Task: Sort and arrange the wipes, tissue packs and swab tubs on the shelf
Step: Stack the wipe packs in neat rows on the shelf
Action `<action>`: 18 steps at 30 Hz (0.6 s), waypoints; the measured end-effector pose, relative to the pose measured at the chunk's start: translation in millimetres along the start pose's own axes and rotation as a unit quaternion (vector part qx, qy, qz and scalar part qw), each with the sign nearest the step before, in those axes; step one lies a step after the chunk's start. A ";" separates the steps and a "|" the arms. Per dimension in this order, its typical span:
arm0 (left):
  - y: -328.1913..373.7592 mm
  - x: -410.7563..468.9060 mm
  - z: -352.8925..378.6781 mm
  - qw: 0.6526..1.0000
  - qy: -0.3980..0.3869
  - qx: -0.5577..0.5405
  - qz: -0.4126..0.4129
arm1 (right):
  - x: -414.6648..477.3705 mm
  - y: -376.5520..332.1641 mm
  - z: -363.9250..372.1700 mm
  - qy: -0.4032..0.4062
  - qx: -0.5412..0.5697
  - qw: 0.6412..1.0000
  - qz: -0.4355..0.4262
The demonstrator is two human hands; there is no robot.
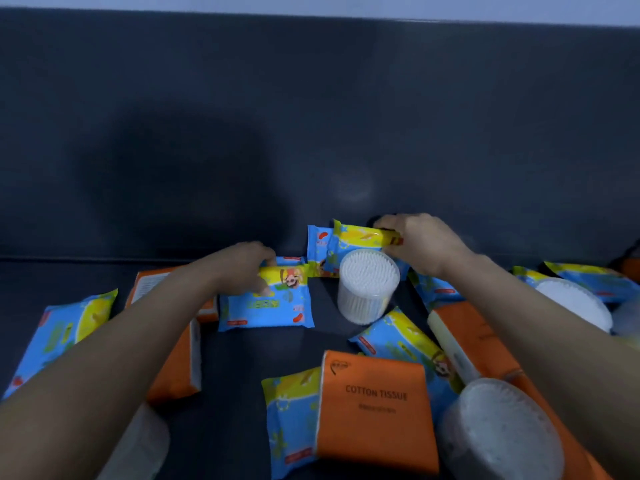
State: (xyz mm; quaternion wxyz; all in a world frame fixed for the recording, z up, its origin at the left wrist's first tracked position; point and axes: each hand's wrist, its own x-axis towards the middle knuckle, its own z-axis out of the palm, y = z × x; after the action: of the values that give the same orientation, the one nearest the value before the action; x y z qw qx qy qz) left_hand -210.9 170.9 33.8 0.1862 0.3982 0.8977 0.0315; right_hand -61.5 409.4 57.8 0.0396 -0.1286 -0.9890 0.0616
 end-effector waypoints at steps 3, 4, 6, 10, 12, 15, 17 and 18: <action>-7.2 2.4 -2.6 1.000 0.021 -0.015 0.010 | -0.5 -3.2 1.4 -0.021 -0.015 1.000 0.009; -9.5 3.0 -3.6 1.000 0.023 -0.016 0.011 | -0.5 -4.4 1.5 -0.026 -0.013 1.000 0.010; -12.4 3.9 -4.4 1.000 0.017 -0.015 0.012 | -0.6 -6.0 0.8 -0.032 -0.006 0.999 0.011; -12.3 2.6 -3.1 0.999 -0.002 -0.034 0.000 | -2.5 -7.4 -1.2 -0.050 -0.004 0.999 0.007; -14.1 2.7 -3.2 0.999 -0.024 -0.045 0.003 | -1.7 -7.2 -1.8 -0.048 -0.001 0.999 0.011; -15.0 0.5 -2.5 0.997 -0.064 -0.043 -0.006 | -1.1 -8.4 -1.8 -0.035 -0.019 0.999 0.010; -14.8 0.4 0.4 0.997 -0.074 -0.034 -0.015 | -2.3 -9.1 -2.7 -0.022 -0.027 0.999 0.000; -14.2 0.5 1.5 0.997 -0.071 -0.039 -0.010 | -3.4 -8.5 -4.0 -0.020 -0.036 0.999 -0.005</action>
State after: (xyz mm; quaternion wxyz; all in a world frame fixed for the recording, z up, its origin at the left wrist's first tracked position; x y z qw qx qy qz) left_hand -220.7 161.5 29.3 0.2650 0.3830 0.8842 0.0362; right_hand -60.1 400.8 62.6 0.0154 -0.1239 -0.9918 0.0285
